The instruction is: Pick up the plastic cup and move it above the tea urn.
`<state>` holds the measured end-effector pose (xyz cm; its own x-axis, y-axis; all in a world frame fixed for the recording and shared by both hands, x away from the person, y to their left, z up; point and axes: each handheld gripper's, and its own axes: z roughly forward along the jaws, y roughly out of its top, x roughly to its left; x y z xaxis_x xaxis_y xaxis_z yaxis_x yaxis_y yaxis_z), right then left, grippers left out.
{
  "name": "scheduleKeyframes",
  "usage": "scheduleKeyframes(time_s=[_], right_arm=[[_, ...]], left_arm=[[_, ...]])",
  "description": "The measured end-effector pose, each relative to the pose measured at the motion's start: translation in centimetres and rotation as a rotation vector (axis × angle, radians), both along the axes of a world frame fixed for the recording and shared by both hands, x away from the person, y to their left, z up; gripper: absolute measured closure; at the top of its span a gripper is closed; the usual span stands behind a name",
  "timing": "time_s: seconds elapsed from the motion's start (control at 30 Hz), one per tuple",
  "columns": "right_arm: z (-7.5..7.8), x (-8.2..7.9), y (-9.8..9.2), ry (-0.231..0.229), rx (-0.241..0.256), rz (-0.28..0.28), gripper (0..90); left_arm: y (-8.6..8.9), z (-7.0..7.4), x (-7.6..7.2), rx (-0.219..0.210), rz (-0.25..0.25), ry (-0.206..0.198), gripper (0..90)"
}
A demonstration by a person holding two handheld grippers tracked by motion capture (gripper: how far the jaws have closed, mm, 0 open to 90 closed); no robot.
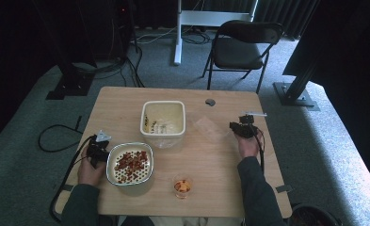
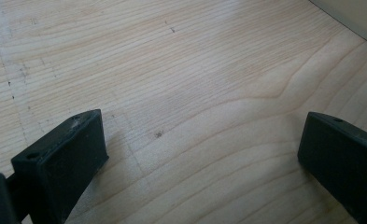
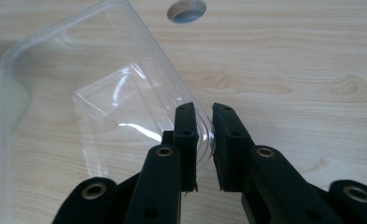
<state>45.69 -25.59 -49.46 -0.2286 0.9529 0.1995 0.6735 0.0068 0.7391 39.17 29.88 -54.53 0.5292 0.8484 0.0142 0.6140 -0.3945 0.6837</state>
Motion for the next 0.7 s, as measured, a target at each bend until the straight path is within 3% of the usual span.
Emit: scheduleKeyframes(time_s=[0.3,0.57,0.7], right_arm=[[2.8,-1.3,-0.7,-0.077,-0.001,-0.007,85.0],[5.6,-2.3,-0.8,-0.142,-0.03,0.02,85.7],[6.9,-2.8,-0.7,-0.171,-0.018,0.038,86.9]], left_arm=[[0.0,0.0,0.0,0.001,0.001,0.001,1.6],[0.0,0.0,0.0,0.001,0.002,0.001,1.6],[0.0,0.0,0.0,0.0,0.003,0.0,1.6]])
